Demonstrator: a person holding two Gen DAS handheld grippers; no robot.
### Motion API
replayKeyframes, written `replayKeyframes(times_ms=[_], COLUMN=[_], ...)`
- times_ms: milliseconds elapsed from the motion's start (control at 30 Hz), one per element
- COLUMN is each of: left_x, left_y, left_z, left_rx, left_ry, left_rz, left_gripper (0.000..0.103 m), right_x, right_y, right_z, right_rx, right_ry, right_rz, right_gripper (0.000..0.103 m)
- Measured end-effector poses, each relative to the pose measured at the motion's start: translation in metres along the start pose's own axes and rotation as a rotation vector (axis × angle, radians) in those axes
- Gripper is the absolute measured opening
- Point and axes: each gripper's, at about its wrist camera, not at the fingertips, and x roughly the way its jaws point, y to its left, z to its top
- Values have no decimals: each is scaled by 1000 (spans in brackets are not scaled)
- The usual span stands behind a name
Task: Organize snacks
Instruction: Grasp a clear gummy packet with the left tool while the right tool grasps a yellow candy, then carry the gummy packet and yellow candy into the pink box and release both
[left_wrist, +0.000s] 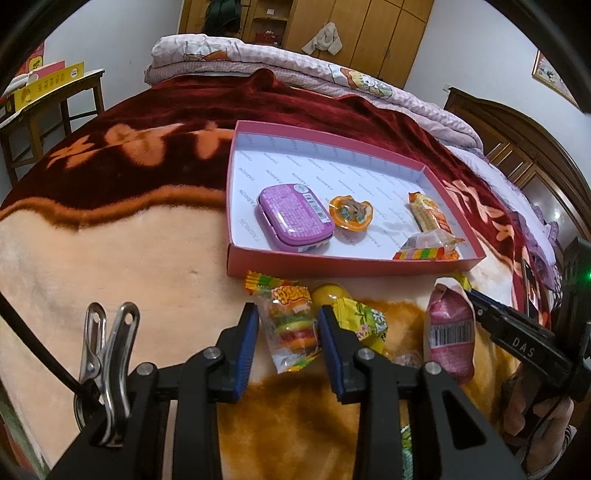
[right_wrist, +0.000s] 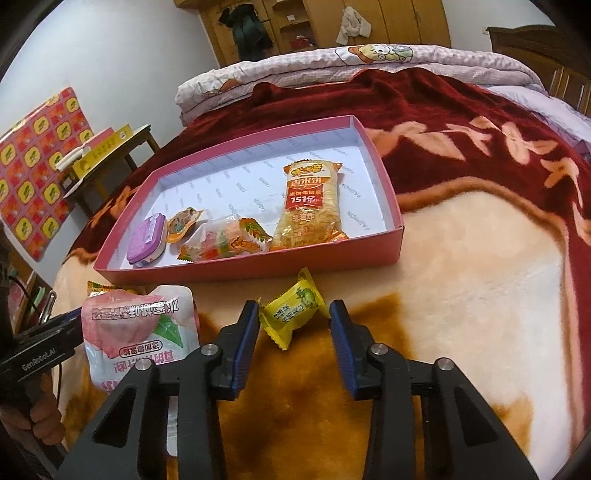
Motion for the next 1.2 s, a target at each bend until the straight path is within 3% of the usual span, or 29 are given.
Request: replayKeyframes(times_ms=[633,1200], left_x=[-30,-44], left_y=[-3,-10], left_z=[-3,25], left_rx=[8,20], left_ry=[-56,-113], left_rz=[3,-16], left_gripper=[28,28], right_x=[-33,-38], right_y=[4,13], right_z=[-5,7], right_rx=[18,-19], right_ry=[-68,-84], right_rz=[56,82], right_gripper=[32,32])
